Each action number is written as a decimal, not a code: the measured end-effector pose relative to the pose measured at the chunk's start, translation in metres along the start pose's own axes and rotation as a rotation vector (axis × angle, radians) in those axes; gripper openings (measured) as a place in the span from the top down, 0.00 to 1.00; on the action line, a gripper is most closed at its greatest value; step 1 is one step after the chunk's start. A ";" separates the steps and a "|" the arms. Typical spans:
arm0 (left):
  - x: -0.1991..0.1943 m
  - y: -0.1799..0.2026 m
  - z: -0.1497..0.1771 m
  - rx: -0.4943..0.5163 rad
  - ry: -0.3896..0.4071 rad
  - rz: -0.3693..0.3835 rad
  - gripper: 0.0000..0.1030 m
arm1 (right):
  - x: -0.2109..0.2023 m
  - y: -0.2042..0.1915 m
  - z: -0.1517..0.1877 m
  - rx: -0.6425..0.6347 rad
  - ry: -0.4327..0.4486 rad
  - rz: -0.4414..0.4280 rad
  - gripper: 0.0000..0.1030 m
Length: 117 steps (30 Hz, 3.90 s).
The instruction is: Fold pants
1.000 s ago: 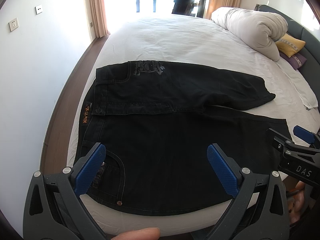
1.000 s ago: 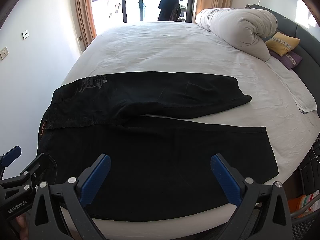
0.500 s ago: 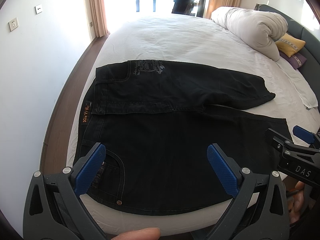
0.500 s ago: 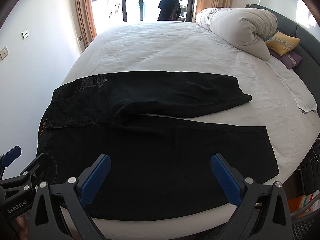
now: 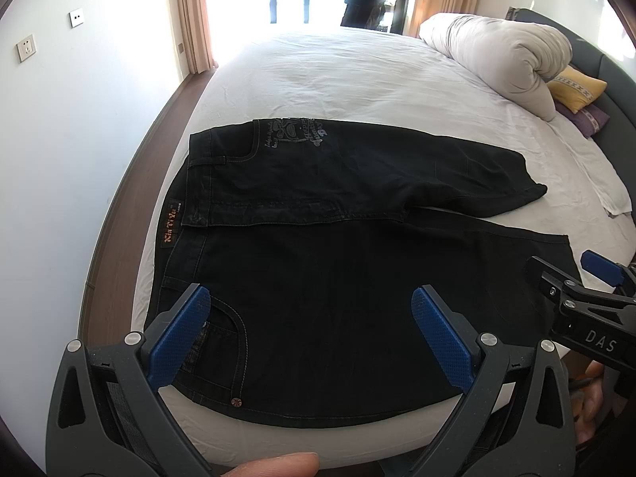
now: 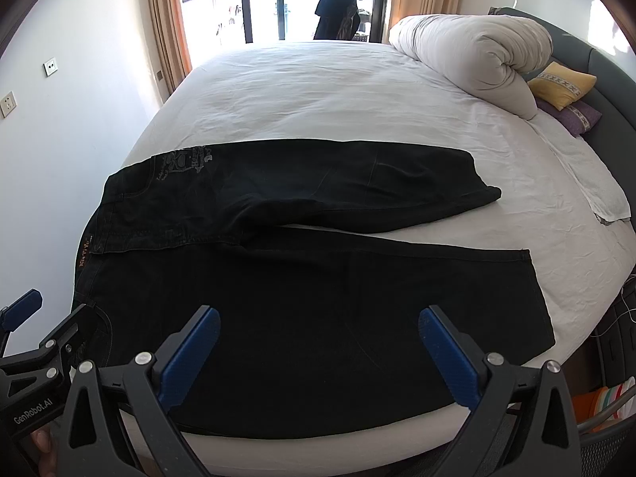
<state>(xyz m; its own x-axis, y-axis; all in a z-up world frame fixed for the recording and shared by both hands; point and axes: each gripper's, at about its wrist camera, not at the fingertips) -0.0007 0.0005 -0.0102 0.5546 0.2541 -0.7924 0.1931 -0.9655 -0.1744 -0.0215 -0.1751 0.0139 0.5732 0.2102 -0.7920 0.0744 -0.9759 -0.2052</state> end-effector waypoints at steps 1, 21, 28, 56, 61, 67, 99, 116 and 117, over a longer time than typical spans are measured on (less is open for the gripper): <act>0.000 0.000 0.000 0.000 0.000 0.000 0.00 | 0.000 0.000 0.001 0.000 0.000 0.000 0.00; 0.066 -0.023 -0.045 0.071 0.036 0.140 0.00 | 0.020 0.020 -0.019 -0.055 0.002 -0.205 0.00; 0.150 -0.042 -0.145 0.212 0.031 0.112 0.00 | 0.048 0.029 -0.067 -0.200 0.024 -0.330 0.01; 0.341 0.017 -0.236 0.746 -0.208 0.273 0.89 | 0.184 0.029 -0.176 -0.468 -0.158 -0.555 0.36; 0.316 0.024 -0.228 0.753 -0.065 0.218 0.91 | 0.207 0.015 -0.198 -0.575 -0.191 -0.554 0.43; 0.281 0.023 -0.210 0.768 0.100 0.172 0.91 | 0.240 -0.004 -0.229 -0.678 -0.256 -0.526 0.52; 0.227 -0.001 -0.187 0.700 0.187 0.205 0.92 | 0.278 -0.042 -0.233 -0.707 -0.367 -0.519 0.95; 0.177 -0.009 -0.149 0.644 0.197 0.247 0.93 | 0.225 -0.065 -0.188 -0.601 -0.239 -0.569 0.96; 0.175 -0.011 -0.148 0.642 0.197 0.249 0.93 | 0.223 -0.063 -0.186 -0.603 -0.239 -0.565 0.96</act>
<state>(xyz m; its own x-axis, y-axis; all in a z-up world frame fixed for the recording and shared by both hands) 0.2144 0.0635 -0.0608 0.6678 -0.0310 -0.7437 -0.4392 -0.8230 -0.3601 0.2536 -0.0776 -0.0433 0.1377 0.6145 -0.7768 0.7566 -0.5714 -0.3179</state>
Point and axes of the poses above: each gripper's, at about its wrist camera, not at the fingertips, and x roughly the way its jaws point, y to its right, z to its underside, and after that the axes turned 15 degrees about -z, right-handed
